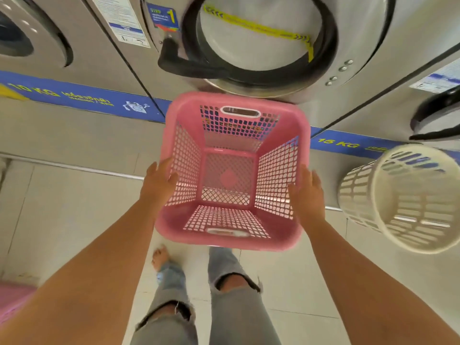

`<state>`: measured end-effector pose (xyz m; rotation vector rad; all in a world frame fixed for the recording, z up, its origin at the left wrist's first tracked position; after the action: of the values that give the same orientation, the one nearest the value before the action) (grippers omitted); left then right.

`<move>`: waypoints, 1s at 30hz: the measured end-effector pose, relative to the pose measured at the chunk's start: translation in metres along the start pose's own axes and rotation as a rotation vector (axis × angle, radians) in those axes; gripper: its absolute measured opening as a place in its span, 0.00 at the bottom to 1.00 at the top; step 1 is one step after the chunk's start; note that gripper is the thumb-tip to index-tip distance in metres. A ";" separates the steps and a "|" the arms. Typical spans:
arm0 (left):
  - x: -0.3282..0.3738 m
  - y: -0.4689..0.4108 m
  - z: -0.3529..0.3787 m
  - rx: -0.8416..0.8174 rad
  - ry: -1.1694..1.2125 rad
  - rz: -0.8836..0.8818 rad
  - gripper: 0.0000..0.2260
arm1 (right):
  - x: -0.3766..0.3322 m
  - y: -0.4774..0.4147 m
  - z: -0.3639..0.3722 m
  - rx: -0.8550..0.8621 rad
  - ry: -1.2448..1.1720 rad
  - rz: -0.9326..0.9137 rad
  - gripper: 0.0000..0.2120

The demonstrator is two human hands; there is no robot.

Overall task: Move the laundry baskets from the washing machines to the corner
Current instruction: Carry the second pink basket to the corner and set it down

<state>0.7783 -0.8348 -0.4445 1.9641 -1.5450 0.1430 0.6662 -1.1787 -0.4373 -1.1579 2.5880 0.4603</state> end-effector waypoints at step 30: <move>-0.075 0.053 -0.022 0.216 -0.107 -0.059 0.31 | -0.016 0.042 0.001 -0.015 -0.035 -0.243 0.35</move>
<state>0.7136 -0.7662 -0.4394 2.2155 -1.5932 0.1891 0.6452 -1.1414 -0.4246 -1.4321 2.3771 0.4409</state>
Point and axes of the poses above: each hand's wrist, its own y-axis away from the middle knuckle, its own z-axis out of the palm, x = y × z, the point moved 1 cm from there along -y, towards the middle knuckle, and after that the axes turned 14 degrees about x, right-handed, at the moved point
